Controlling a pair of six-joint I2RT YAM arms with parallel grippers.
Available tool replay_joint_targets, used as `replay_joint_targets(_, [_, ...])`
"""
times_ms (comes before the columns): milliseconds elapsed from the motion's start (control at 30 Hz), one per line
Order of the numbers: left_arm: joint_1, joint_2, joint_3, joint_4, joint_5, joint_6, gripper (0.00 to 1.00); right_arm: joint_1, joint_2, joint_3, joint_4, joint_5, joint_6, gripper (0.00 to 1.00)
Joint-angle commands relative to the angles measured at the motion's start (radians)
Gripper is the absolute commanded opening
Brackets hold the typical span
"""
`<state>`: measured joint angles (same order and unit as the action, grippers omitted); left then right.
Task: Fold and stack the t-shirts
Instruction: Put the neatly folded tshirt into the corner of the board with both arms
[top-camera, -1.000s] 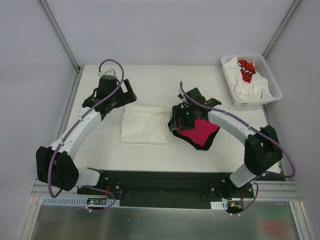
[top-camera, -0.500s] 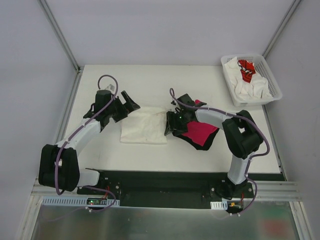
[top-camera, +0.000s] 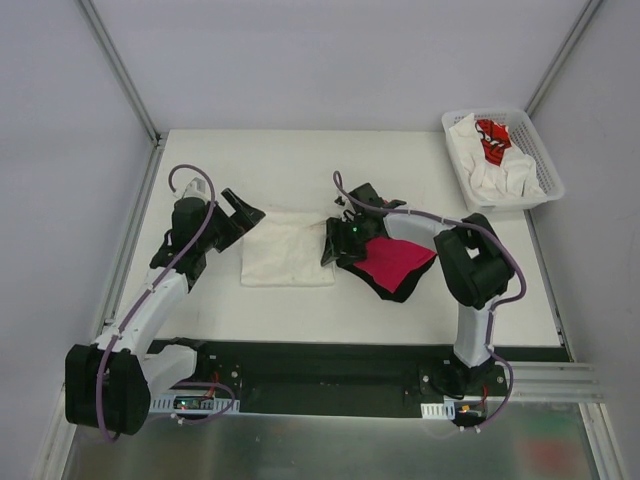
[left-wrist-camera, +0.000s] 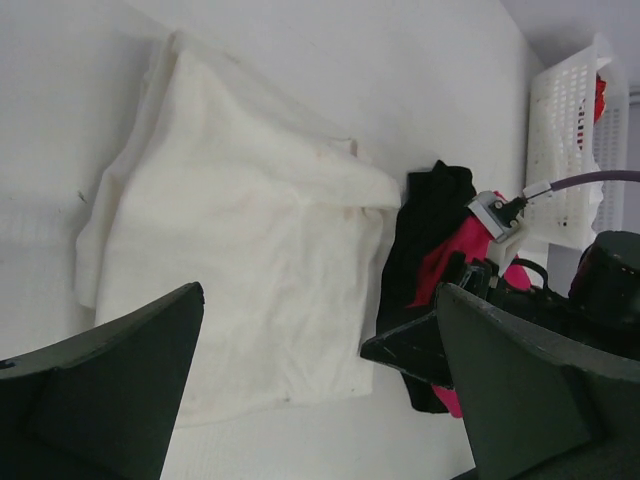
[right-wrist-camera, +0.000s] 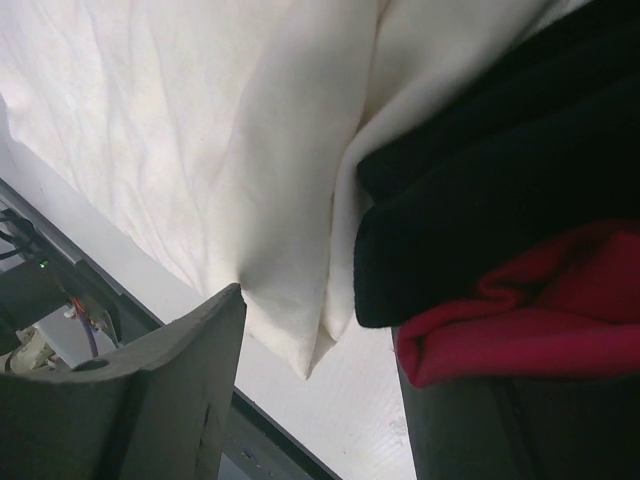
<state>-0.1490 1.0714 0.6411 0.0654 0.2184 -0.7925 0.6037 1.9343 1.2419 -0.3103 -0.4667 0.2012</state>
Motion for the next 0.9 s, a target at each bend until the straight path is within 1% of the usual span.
replay_joint_targets(0, [0.008, -0.067, 0.034, -0.061, -0.085, 0.042, 0.99, 0.007, 0.028, 0.037, 0.048, -0.007, -0.003, 0.62])
replay_joint_targets(33, [0.008, -0.068, 0.034, -0.087, -0.086, 0.045, 0.99, 0.005, 0.028, 0.036, 0.04, 0.008, -0.014, 0.62])
replay_joint_targets(133, [0.008, -0.065, 0.037, -0.088, -0.08, 0.044, 0.99, -0.03, 0.025, 0.002, 0.045, 0.007, -0.022, 0.62])
replay_joint_targets(233, [0.008, -0.056, 0.04, -0.09, -0.071, 0.052, 0.99, -0.08, -0.02, -0.059, 0.05, 0.016, -0.037, 0.62])
replay_joint_targets(433, [0.008, -0.07, 0.037, -0.09, -0.044, 0.062, 0.99, -0.225, -0.095, -0.148, 0.045, 0.036, -0.062, 0.62])
replay_joint_targets(467, [0.008, -0.074, 0.038, -0.091, -0.04, 0.067, 0.99, -0.264, -0.103, -0.156, 0.043, 0.043, -0.063, 0.62])
replay_joint_targets(567, [0.008, -0.077, 0.042, -0.098, -0.039, 0.076, 0.99, -0.306, -0.12, -0.173, 0.046, 0.04, -0.063, 0.62])
replay_joint_targets(733, [0.008, -0.051, 0.052, -0.101, -0.054, 0.087, 0.99, -0.292, -0.113, -0.153, 0.045, 0.023, -0.048, 0.61])
replay_joint_targets(867, [0.008, -0.018, 0.057, -0.101, -0.099, 0.088, 0.99, -0.243, -0.109, -0.125, 0.013, 0.045, -0.049, 0.62])
